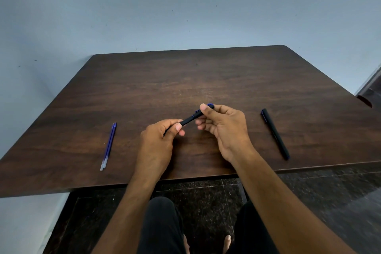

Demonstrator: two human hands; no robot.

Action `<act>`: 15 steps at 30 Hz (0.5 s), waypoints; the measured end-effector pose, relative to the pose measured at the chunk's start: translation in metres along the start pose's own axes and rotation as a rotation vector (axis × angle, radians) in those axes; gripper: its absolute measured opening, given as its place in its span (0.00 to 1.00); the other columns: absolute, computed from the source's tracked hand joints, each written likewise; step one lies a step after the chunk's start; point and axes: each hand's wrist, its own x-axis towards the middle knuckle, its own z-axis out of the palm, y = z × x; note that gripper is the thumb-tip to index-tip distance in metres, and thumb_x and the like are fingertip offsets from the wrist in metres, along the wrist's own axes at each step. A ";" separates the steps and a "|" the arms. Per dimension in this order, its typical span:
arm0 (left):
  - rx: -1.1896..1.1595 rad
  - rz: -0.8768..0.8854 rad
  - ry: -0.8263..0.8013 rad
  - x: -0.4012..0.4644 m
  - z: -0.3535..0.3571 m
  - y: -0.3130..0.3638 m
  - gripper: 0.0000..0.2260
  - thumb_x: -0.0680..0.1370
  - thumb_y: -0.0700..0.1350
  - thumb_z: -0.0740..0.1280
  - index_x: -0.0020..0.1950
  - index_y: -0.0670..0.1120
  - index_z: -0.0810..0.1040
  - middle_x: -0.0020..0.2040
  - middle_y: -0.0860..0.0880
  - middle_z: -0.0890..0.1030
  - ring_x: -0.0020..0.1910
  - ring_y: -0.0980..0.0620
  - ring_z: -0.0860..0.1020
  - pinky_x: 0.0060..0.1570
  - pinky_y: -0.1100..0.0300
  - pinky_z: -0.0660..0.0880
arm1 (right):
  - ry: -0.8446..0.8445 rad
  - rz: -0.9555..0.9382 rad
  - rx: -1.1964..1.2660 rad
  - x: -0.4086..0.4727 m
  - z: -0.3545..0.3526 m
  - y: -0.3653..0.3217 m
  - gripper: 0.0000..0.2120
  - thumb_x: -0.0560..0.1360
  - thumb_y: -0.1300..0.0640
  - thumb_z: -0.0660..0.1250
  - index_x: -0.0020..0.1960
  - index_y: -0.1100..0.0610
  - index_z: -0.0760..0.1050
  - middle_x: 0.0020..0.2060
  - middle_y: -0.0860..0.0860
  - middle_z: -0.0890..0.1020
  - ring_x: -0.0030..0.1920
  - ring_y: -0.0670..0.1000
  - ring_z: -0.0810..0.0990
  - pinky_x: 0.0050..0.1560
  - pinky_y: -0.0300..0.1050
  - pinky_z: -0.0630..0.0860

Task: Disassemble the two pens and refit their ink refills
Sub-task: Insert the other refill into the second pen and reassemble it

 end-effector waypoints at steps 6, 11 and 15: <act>0.030 0.031 0.034 0.000 0.000 -0.003 0.12 0.80 0.45 0.68 0.43 0.63 0.82 0.38 0.62 0.83 0.43 0.65 0.80 0.43 0.77 0.70 | -0.003 0.005 0.007 -0.002 0.003 0.005 0.05 0.75 0.64 0.74 0.41 0.65 0.83 0.33 0.58 0.84 0.33 0.54 0.83 0.35 0.44 0.80; 0.066 0.057 0.046 0.001 -0.001 -0.004 0.10 0.79 0.44 0.69 0.46 0.59 0.84 0.39 0.64 0.83 0.43 0.66 0.80 0.43 0.77 0.70 | -0.006 0.004 0.002 -0.003 0.003 0.006 0.06 0.75 0.64 0.74 0.42 0.66 0.83 0.32 0.59 0.84 0.33 0.54 0.83 0.35 0.44 0.81; 0.065 0.057 0.064 0.001 0.000 -0.006 0.08 0.79 0.43 0.69 0.45 0.55 0.86 0.39 0.64 0.83 0.43 0.67 0.80 0.44 0.77 0.71 | -0.007 0.002 -0.005 -0.002 0.002 0.006 0.06 0.76 0.64 0.74 0.43 0.68 0.83 0.33 0.58 0.84 0.33 0.54 0.83 0.36 0.44 0.81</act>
